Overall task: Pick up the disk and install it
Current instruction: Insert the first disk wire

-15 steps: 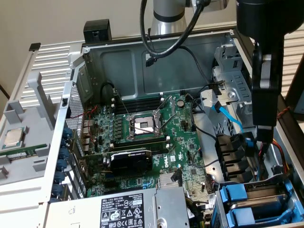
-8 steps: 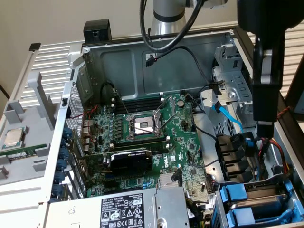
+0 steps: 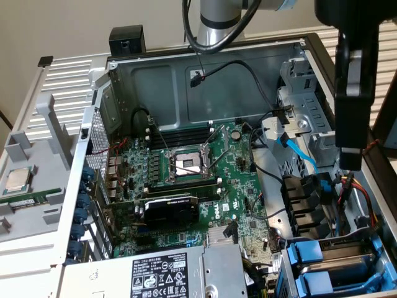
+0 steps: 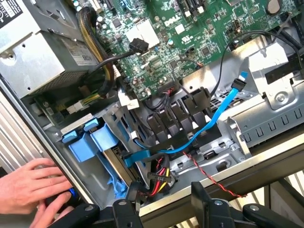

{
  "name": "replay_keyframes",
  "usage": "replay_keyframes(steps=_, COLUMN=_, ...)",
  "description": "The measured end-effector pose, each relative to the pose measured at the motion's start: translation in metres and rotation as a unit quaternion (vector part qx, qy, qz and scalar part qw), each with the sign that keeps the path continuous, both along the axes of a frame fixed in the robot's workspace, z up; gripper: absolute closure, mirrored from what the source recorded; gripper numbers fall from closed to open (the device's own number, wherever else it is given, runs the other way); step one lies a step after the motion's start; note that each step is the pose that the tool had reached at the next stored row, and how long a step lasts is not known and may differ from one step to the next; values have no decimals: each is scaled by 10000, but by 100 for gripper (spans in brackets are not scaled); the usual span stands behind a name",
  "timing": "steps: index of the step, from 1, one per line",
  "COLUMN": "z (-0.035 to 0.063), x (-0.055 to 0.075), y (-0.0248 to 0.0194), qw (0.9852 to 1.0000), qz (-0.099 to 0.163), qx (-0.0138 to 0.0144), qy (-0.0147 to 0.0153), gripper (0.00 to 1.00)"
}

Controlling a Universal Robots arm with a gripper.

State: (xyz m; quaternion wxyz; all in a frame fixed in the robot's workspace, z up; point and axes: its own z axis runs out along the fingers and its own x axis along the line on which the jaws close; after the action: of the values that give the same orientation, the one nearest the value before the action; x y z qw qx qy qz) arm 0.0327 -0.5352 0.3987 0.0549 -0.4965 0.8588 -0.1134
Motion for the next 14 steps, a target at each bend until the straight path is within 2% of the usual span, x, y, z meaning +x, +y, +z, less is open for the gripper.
replay_keyframes(steps=4, z=37, x=44, y=-40, qw=10000, qz=0, qx=70, qy=1, gripper=45)
replay_keyframes(steps=7, z=36, x=50, y=-83, qw=10000, qz=0, qx=92, qy=3, gripper=45)
replay_keyframes(steps=9, z=36, x=52, y=-119, qw=9999, qz=0, qx=119, qy=5, gripper=45)
replay_keyframes(steps=12, z=33, x=62, y=-190, qw=9998, qz=0, qx=177, qy=6, gripper=45)
replay_keyframes(steps=14, z=31, x=68, y=-244, qw=9997, qz=-1, qx=225, qy=25, gripper=45)
